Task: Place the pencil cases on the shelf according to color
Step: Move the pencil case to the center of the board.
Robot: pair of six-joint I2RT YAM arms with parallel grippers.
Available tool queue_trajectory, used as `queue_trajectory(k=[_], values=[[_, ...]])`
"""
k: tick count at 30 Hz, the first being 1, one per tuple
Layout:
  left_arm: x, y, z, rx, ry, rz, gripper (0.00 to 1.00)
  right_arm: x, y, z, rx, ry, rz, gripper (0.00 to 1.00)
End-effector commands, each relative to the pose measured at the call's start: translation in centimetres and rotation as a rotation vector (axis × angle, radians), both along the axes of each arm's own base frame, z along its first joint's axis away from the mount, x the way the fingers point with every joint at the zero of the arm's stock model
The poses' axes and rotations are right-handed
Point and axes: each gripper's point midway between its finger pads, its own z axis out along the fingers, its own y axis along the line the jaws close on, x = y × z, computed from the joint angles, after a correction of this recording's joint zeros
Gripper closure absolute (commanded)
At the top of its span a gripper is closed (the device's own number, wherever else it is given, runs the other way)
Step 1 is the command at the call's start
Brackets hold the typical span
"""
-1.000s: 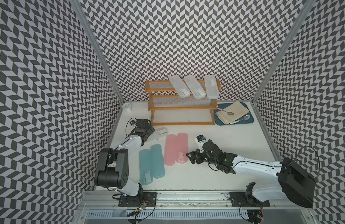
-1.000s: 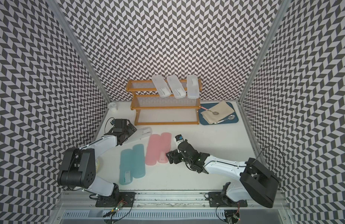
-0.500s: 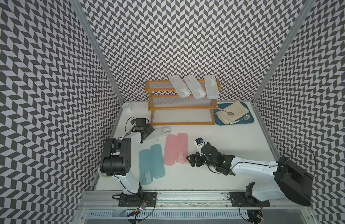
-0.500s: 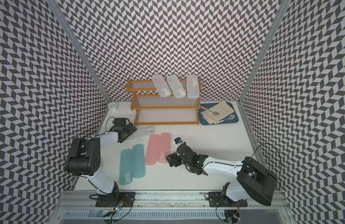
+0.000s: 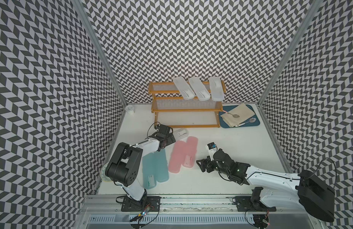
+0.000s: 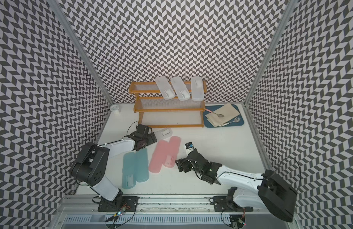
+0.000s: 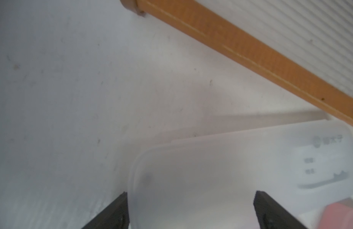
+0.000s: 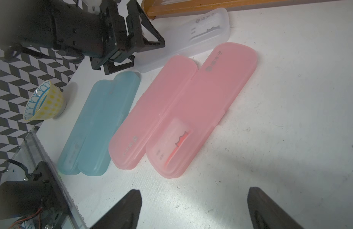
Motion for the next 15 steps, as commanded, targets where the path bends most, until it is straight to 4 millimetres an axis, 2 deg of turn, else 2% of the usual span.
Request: queue_trajectory(k=[1, 6, 15], values=[[-2.2, -0.5, -0.5, 0.04, 0.072, -0.039, 0.01, 0.3, -1.0, 0.6, 0.006, -0.019, -0.06, 0.12], [-1.9, -1.4, 0.3, 0.088, 0.038, -0.138, 0.0, 0.5, -1.9, 0.8, -0.012, -0.033, -0.092, 0.12], [-1.1, -5.2, 2.0, 0.036, -0.048, -0.336, 0.01, 1.0, -2.7, 1.4, -0.035, -0.06, -0.127, 0.11]])
